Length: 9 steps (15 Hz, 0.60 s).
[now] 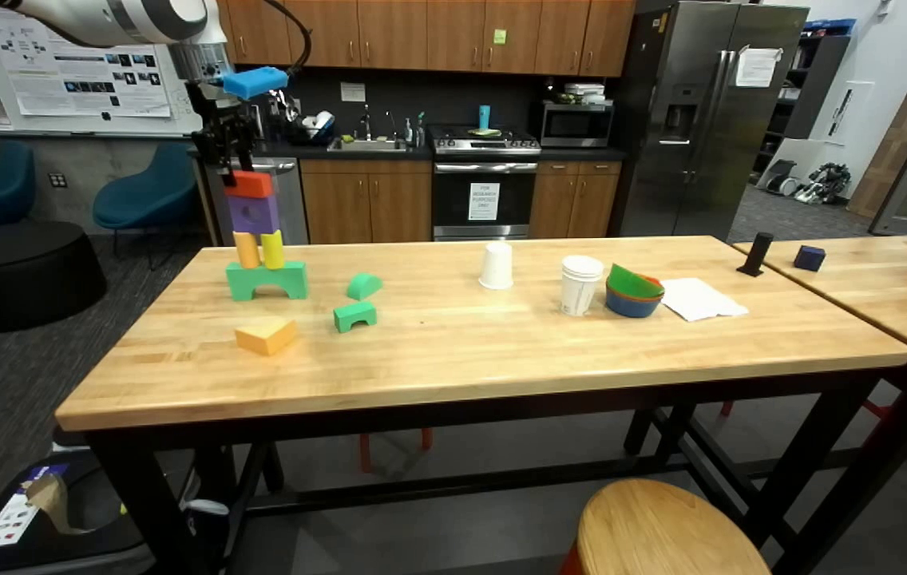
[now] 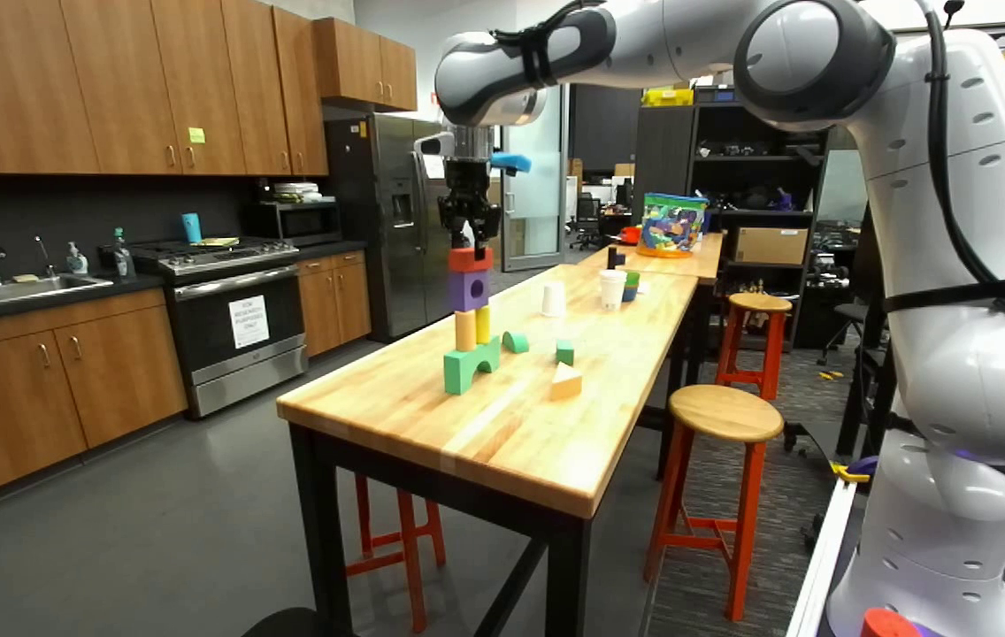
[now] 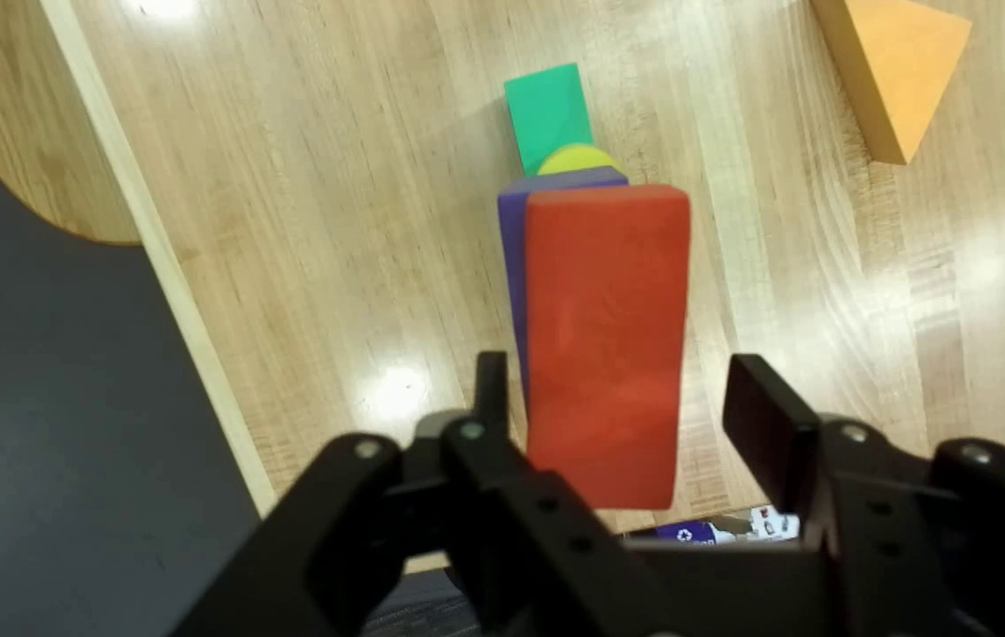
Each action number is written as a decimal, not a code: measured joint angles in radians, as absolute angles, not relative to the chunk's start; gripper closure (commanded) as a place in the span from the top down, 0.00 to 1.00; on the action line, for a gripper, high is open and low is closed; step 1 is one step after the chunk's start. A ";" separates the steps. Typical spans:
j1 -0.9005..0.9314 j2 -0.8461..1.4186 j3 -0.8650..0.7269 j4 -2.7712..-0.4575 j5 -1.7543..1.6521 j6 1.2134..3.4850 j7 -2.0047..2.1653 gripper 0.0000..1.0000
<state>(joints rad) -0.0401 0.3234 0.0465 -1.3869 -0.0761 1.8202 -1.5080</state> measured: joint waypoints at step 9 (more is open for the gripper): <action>-0.039 0.323 0.047 -1.387 -0.077 1.820 -1.508 0.96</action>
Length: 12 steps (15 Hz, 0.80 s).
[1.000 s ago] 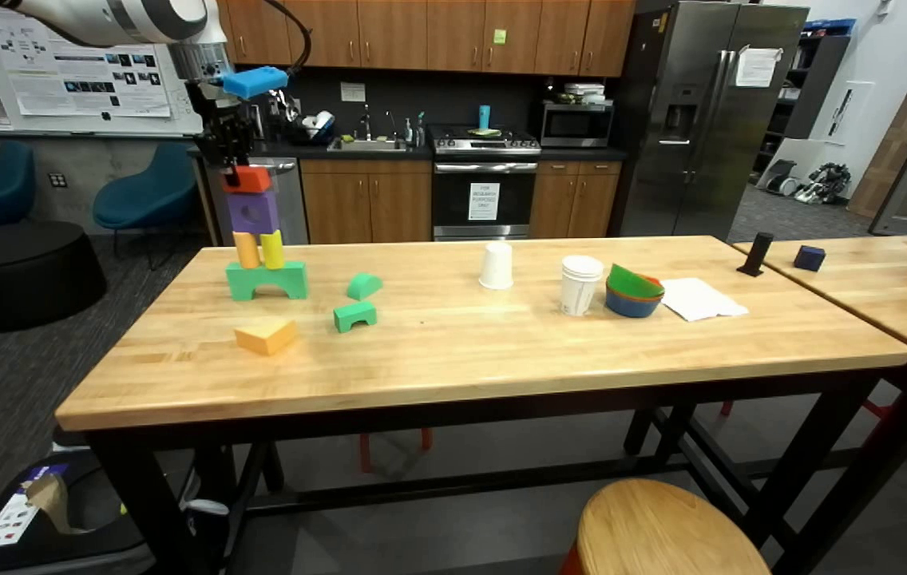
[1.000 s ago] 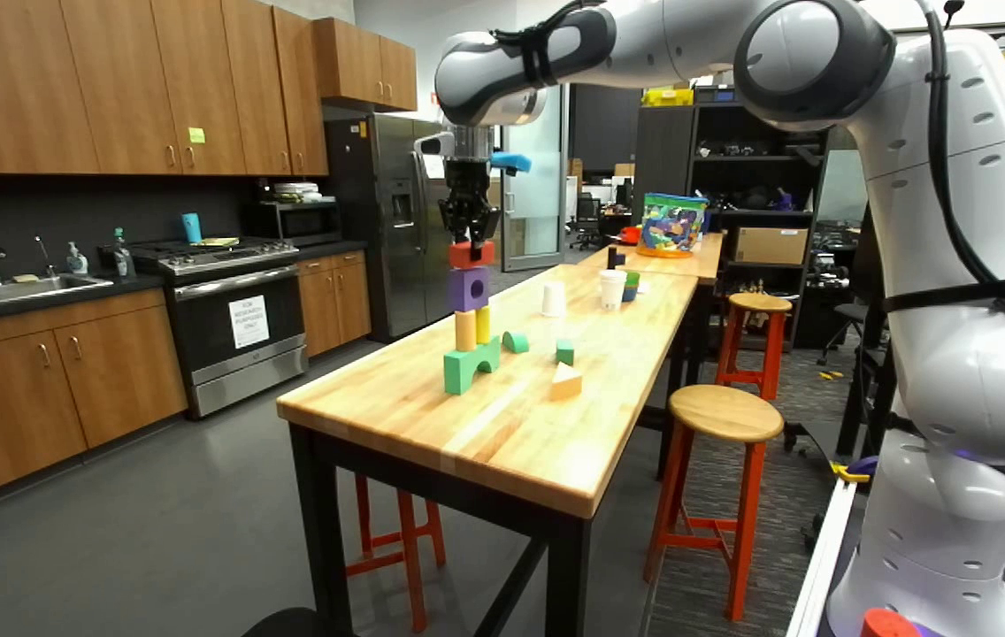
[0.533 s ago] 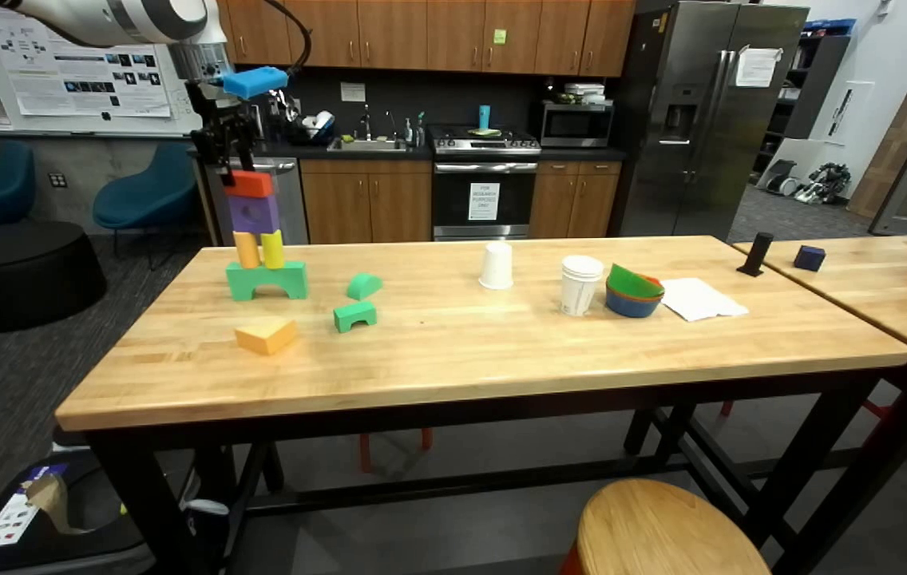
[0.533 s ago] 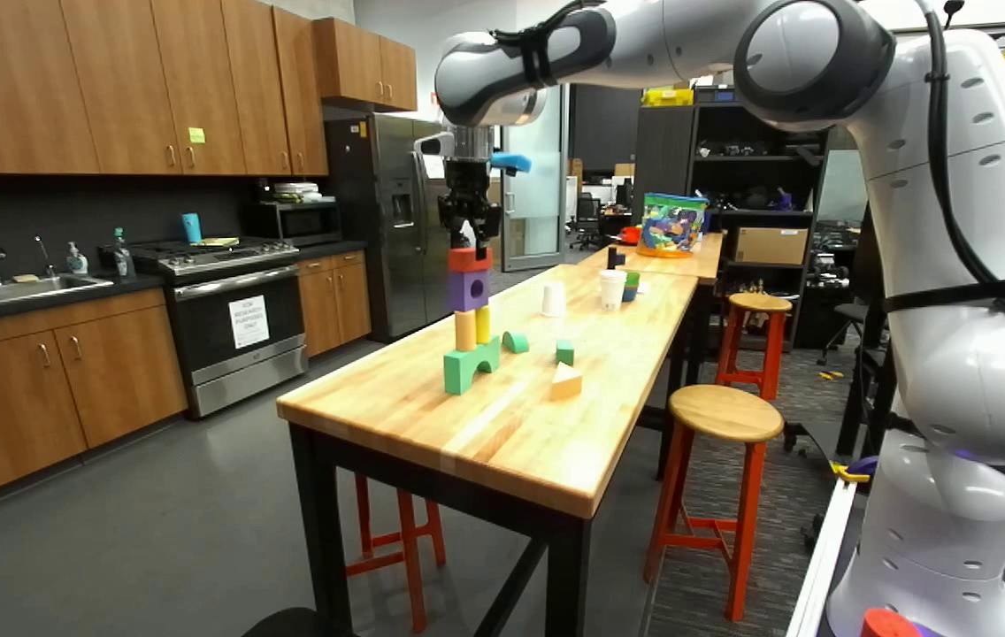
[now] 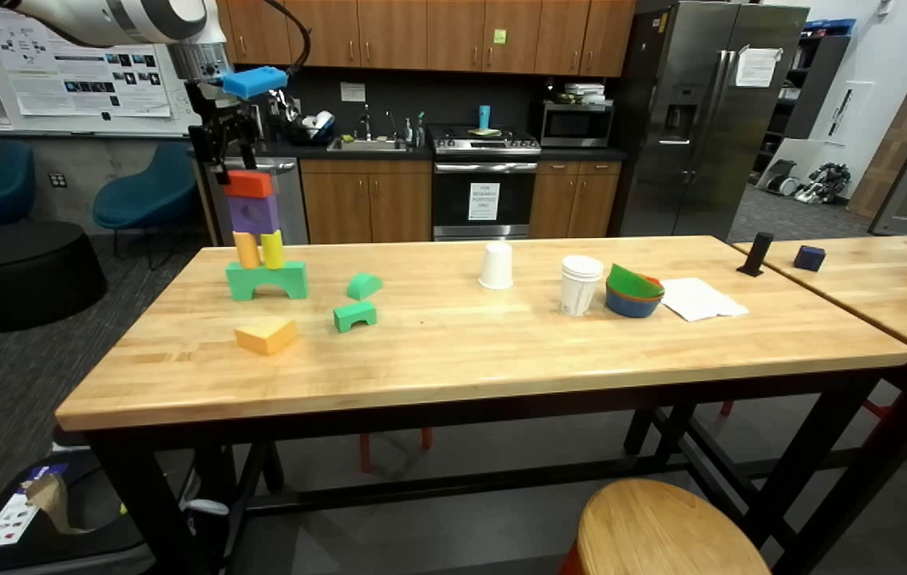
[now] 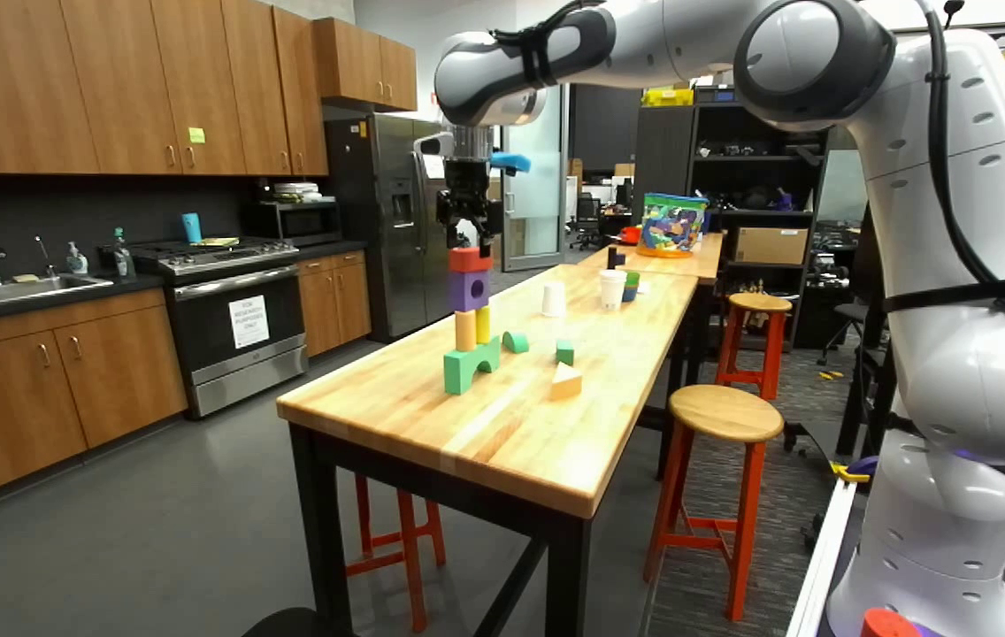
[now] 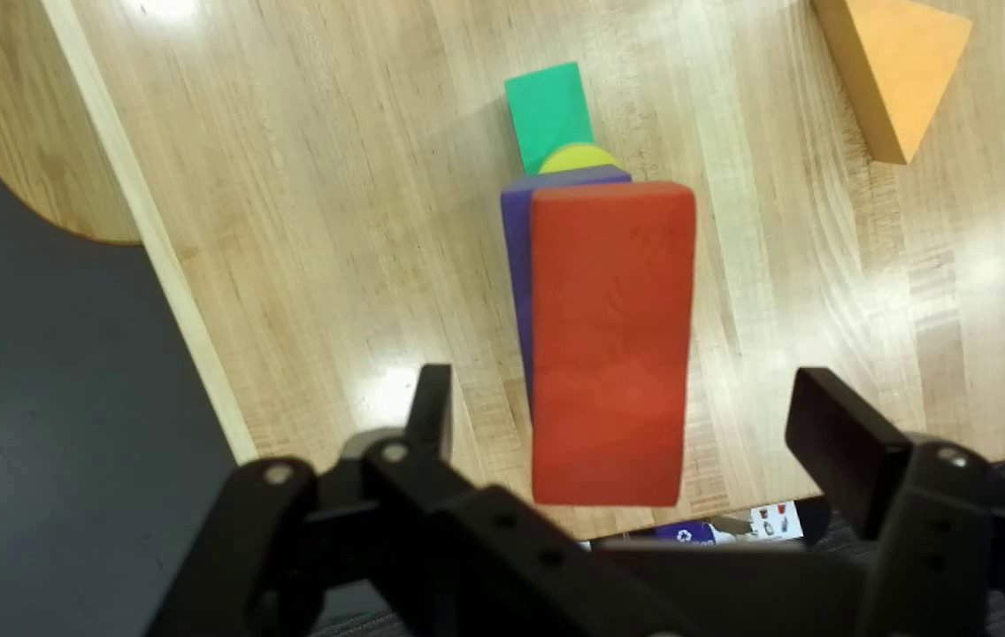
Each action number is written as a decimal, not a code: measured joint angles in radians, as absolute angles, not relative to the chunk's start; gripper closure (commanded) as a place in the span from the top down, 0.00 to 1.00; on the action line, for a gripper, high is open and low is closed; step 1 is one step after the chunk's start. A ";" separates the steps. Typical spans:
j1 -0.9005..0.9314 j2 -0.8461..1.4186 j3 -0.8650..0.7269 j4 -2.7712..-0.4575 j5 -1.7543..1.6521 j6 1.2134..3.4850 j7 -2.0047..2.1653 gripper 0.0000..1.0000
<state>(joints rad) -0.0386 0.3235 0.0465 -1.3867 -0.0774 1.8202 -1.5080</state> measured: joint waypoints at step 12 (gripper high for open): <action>-0.035 0.315 0.050 -1.353 -0.073 1.742 -1.500 1.00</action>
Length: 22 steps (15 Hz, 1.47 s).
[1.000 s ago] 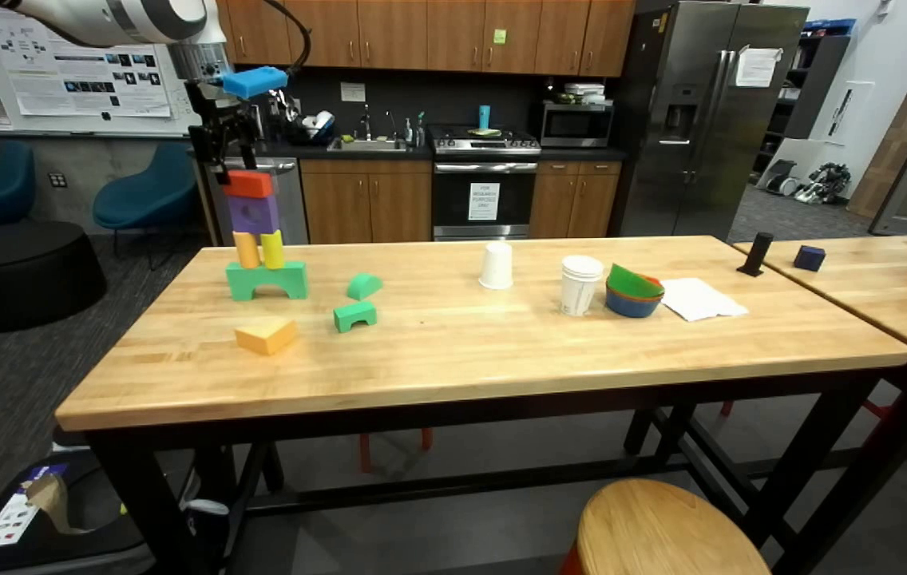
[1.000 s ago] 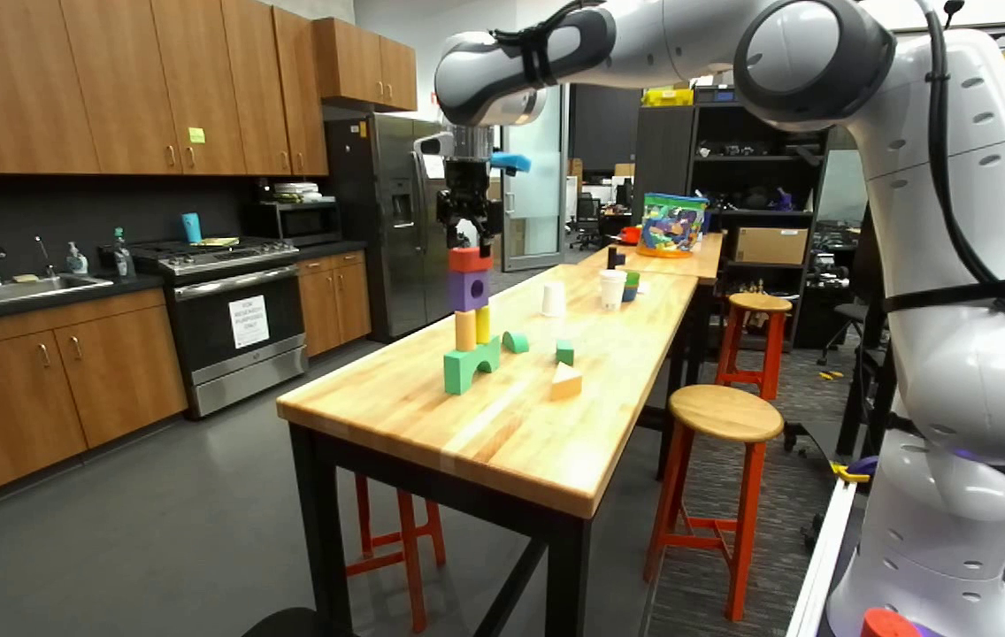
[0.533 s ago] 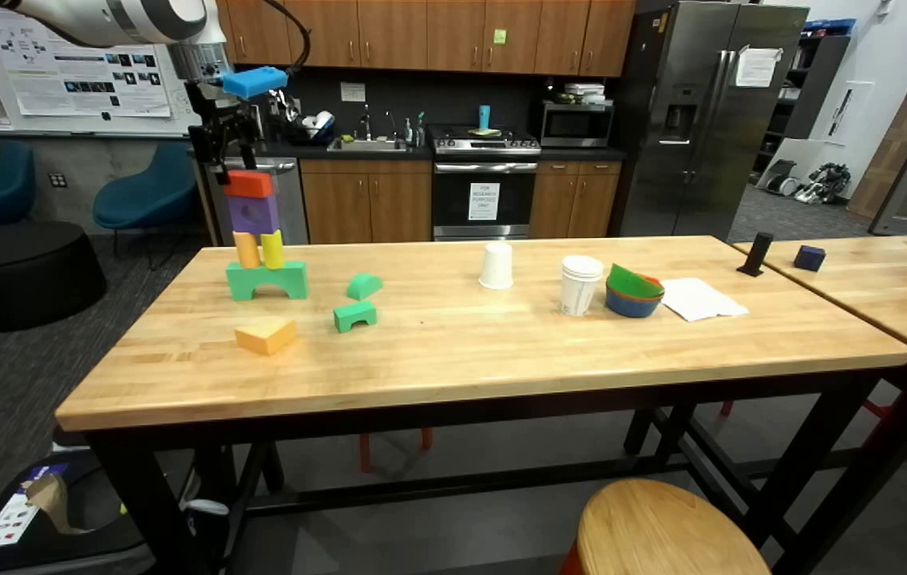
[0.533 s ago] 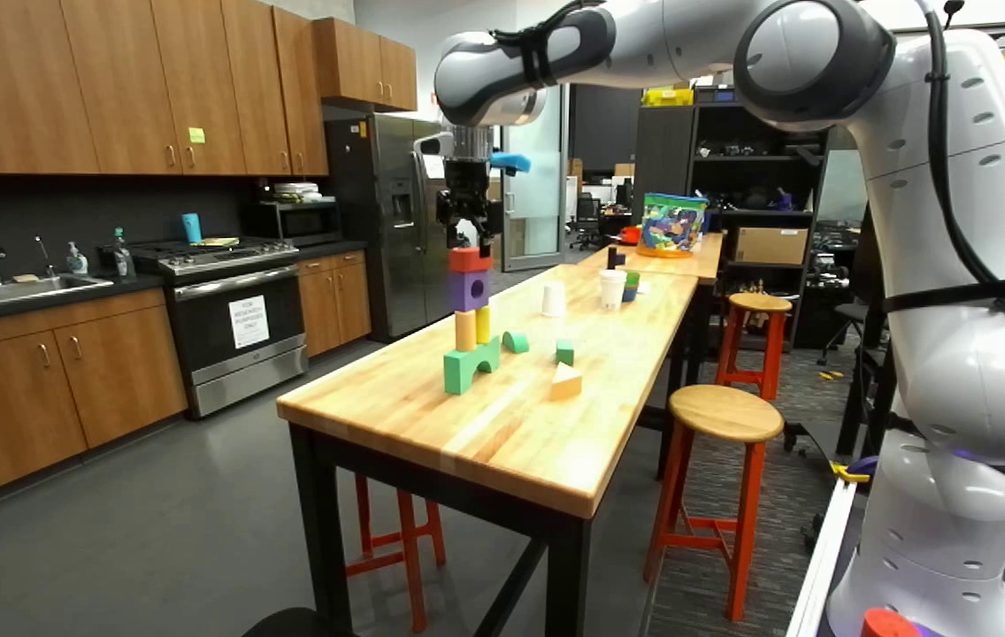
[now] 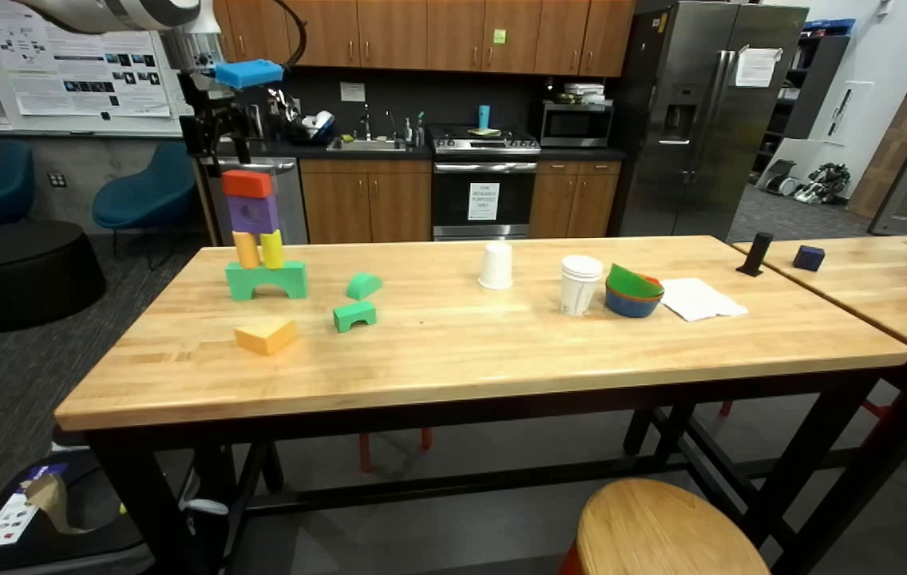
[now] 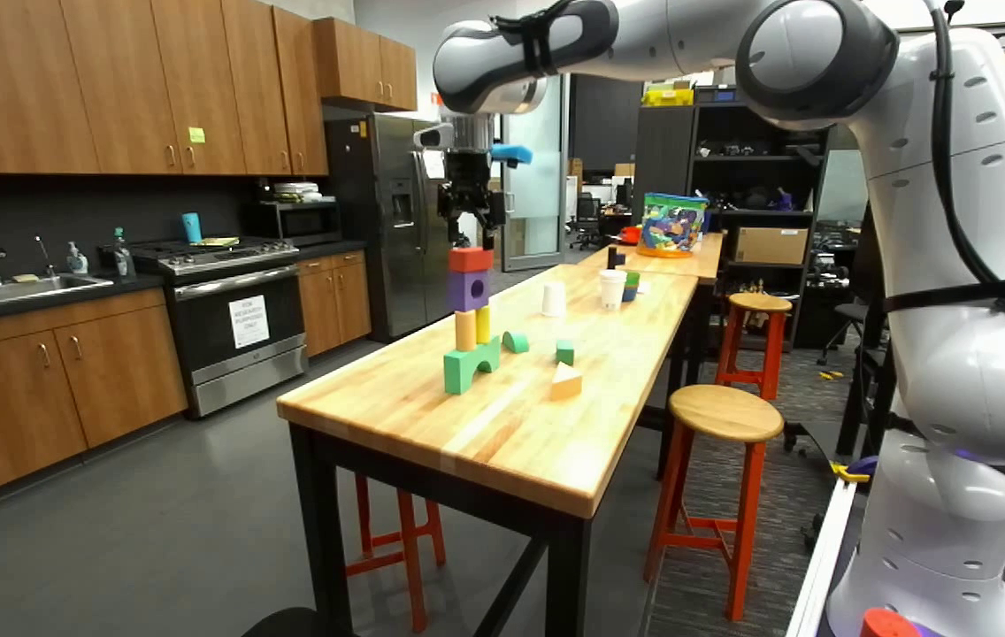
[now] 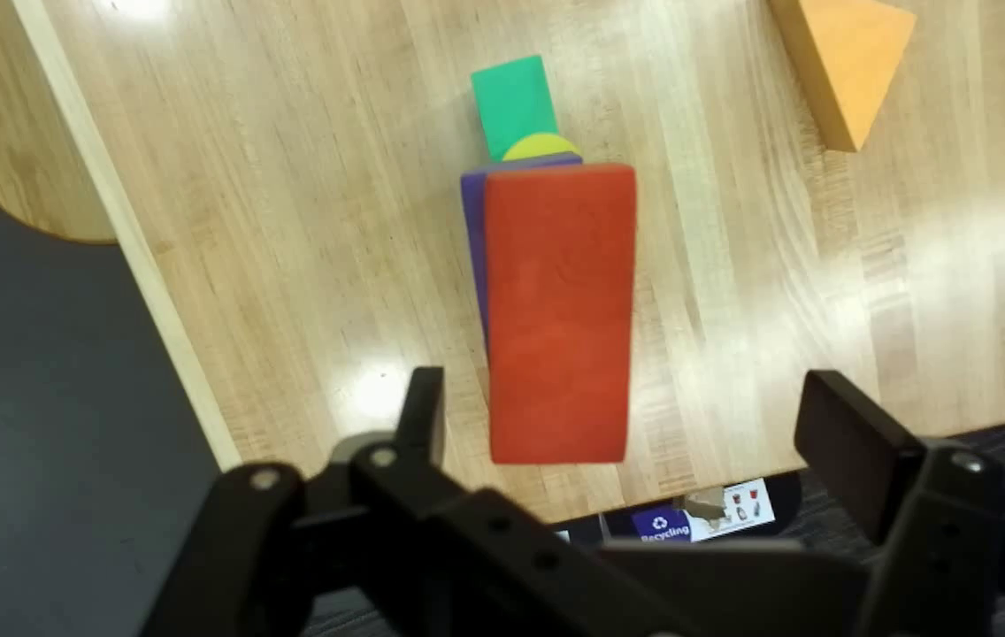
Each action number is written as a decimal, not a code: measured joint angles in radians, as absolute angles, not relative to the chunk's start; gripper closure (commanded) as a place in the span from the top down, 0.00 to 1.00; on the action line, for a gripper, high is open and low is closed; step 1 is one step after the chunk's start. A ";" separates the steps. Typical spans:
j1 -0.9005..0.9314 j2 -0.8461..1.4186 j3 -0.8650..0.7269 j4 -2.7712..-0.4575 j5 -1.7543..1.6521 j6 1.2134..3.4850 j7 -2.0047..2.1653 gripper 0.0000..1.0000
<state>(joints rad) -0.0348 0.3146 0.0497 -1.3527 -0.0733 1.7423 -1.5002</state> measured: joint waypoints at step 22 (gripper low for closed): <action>-0.008 0.089 0.014 -1.470 -0.148 1.661 -0.990 1.00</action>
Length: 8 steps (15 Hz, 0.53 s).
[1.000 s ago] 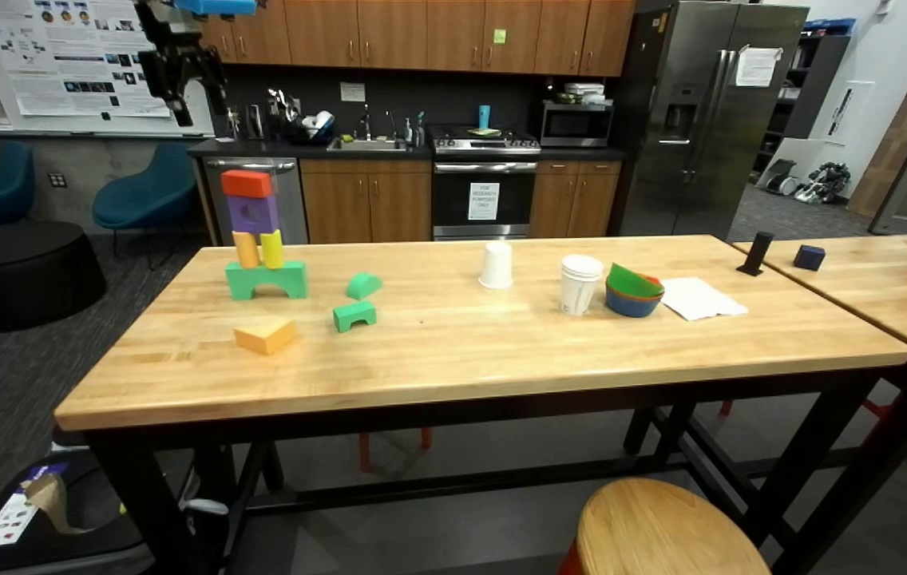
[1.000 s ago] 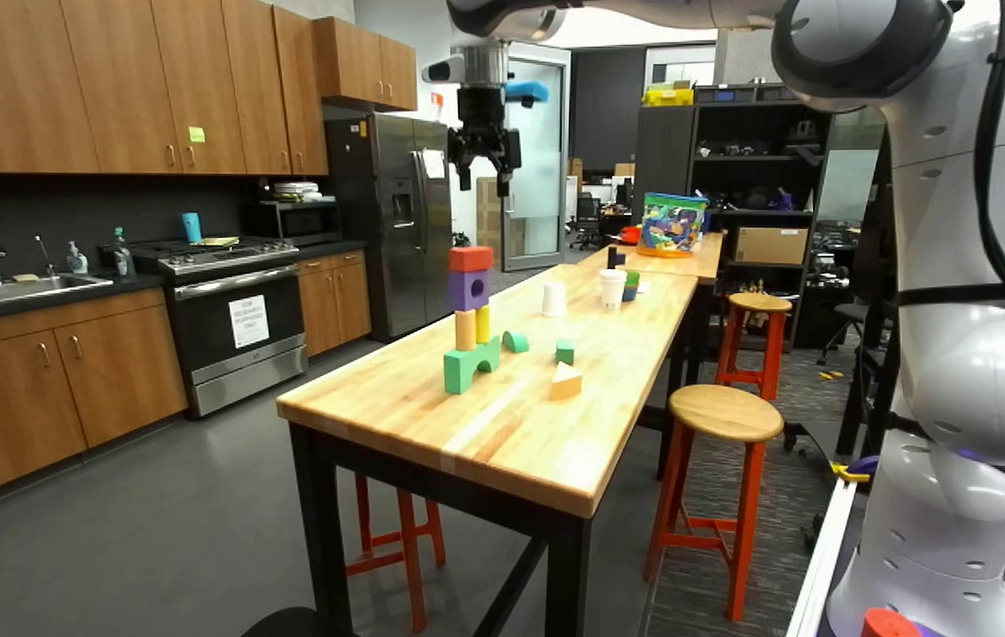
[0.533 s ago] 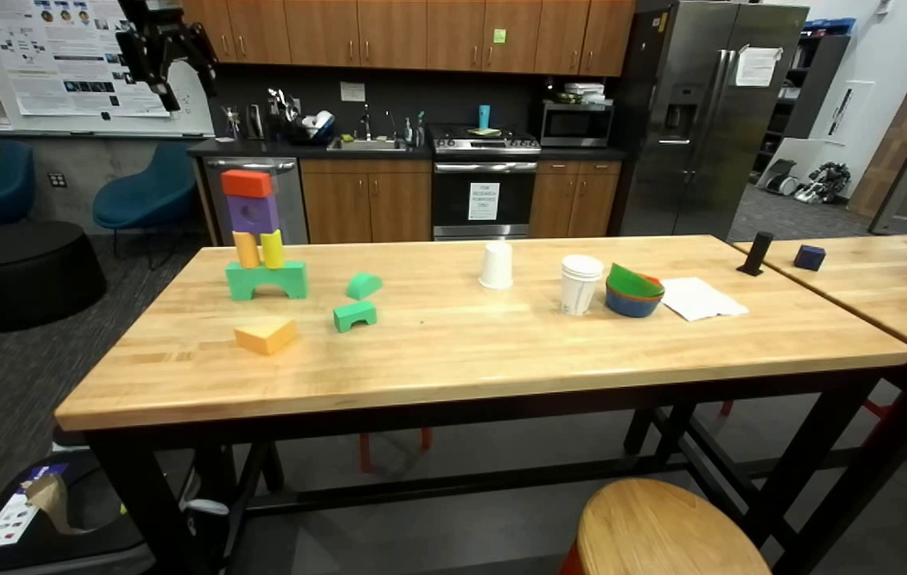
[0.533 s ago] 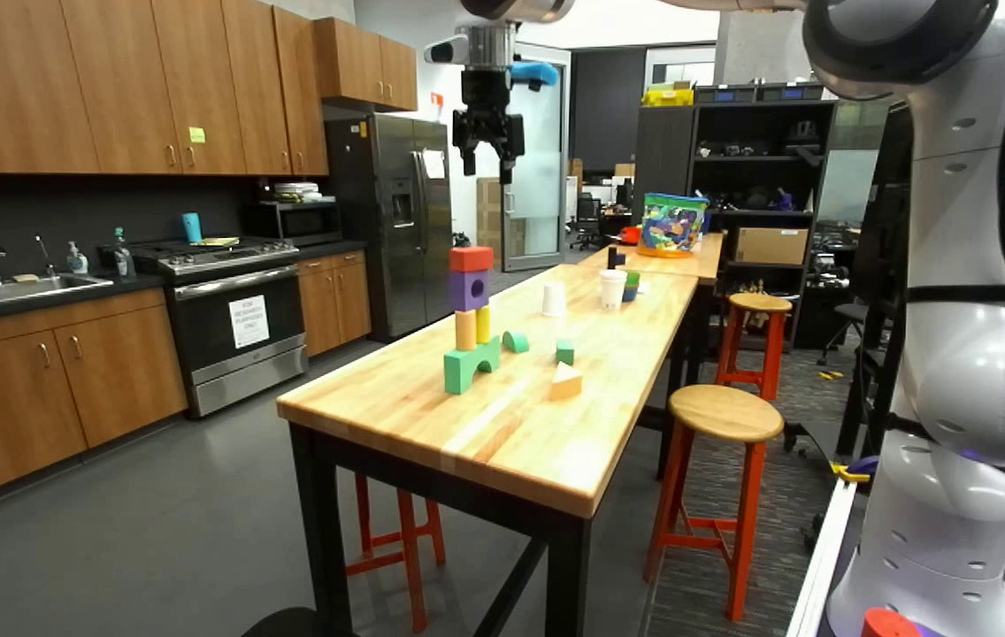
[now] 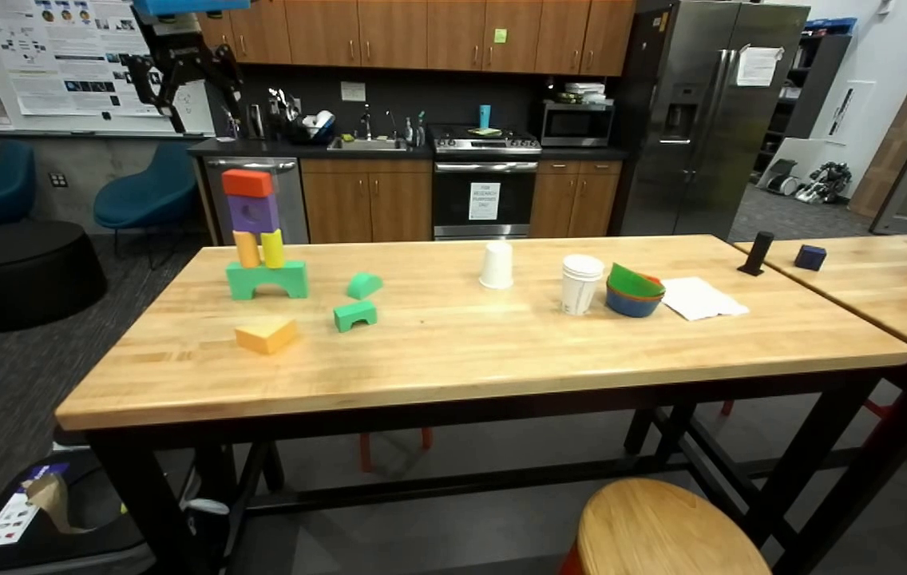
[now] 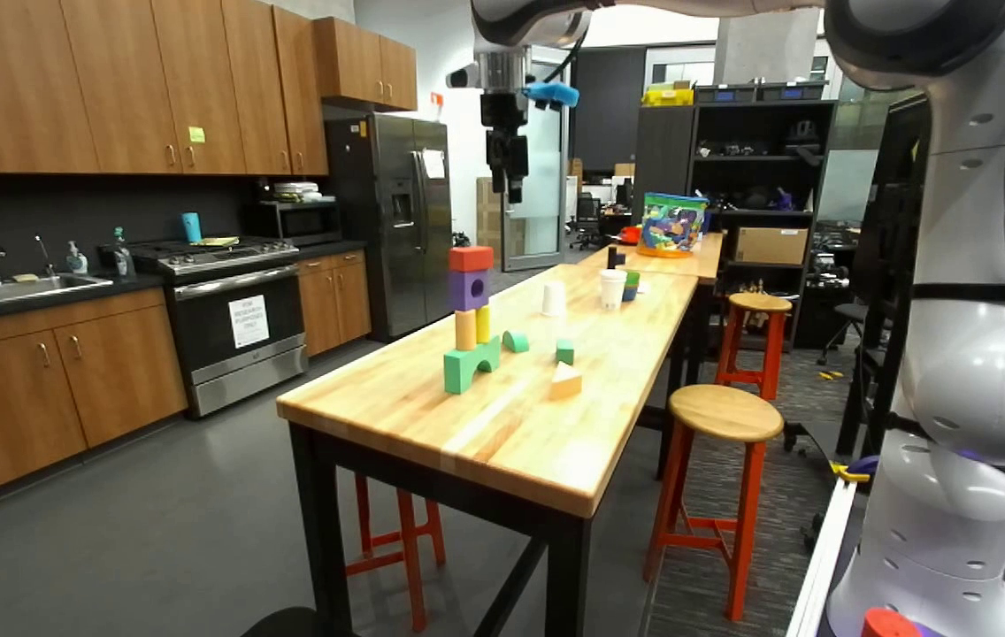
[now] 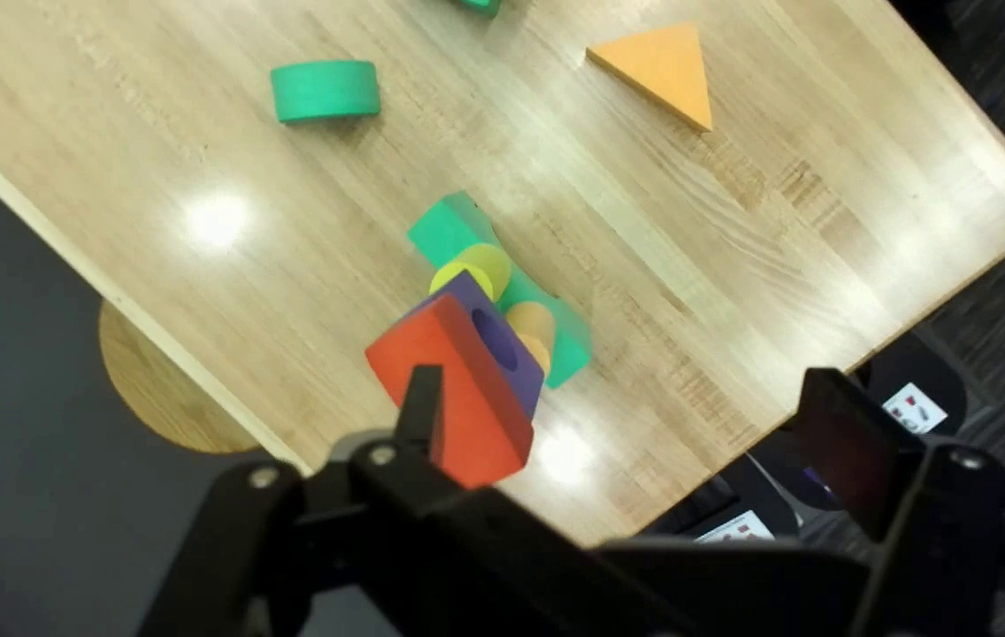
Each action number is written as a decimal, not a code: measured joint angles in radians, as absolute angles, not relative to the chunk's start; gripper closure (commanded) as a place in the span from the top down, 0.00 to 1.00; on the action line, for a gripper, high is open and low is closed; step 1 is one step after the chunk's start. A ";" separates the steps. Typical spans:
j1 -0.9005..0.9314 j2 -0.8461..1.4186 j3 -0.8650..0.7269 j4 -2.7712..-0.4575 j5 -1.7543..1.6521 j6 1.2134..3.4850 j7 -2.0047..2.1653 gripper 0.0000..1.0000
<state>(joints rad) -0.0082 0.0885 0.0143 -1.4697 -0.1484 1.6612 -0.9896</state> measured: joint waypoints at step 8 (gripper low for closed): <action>-0.024 0.056 -0.011 -1.564 -0.118 1.725 -0.573 1.00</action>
<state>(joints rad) -0.0238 0.0556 -0.0111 -1.5636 -0.1182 1.7247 -0.5735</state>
